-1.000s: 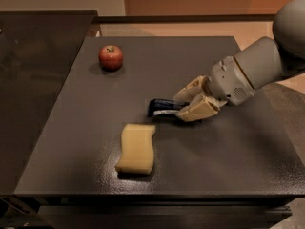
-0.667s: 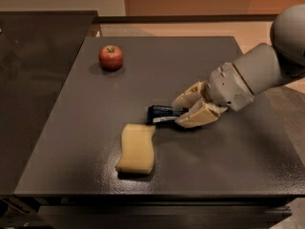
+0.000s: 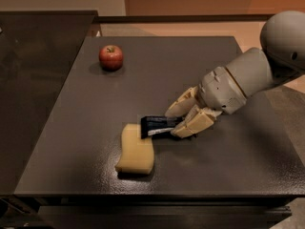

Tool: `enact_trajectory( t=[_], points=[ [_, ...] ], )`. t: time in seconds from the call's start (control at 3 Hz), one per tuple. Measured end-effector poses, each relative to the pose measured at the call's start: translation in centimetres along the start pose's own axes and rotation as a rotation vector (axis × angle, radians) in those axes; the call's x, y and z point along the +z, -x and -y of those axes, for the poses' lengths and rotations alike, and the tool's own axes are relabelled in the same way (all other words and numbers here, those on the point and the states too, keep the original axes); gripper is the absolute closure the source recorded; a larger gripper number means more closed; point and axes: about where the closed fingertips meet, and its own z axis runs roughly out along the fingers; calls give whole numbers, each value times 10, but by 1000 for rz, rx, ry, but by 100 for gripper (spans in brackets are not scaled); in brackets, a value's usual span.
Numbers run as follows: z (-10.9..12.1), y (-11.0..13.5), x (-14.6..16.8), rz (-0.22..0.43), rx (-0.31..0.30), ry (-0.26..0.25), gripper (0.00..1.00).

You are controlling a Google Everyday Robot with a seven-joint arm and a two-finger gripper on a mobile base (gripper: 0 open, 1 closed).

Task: Move rxbar blueberry near sponge

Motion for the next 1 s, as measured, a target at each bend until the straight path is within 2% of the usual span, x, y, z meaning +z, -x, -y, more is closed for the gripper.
enact_trajectory(
  t=[0.33, 0.67, 1.0],
  points=[
    [0, 1, 1, 0, -3, 2, 13],
    [0, 2, 2, 0, -5, 4, 0],
    [0, 2, 3, 0, -6, 4, 0]
  ],
)
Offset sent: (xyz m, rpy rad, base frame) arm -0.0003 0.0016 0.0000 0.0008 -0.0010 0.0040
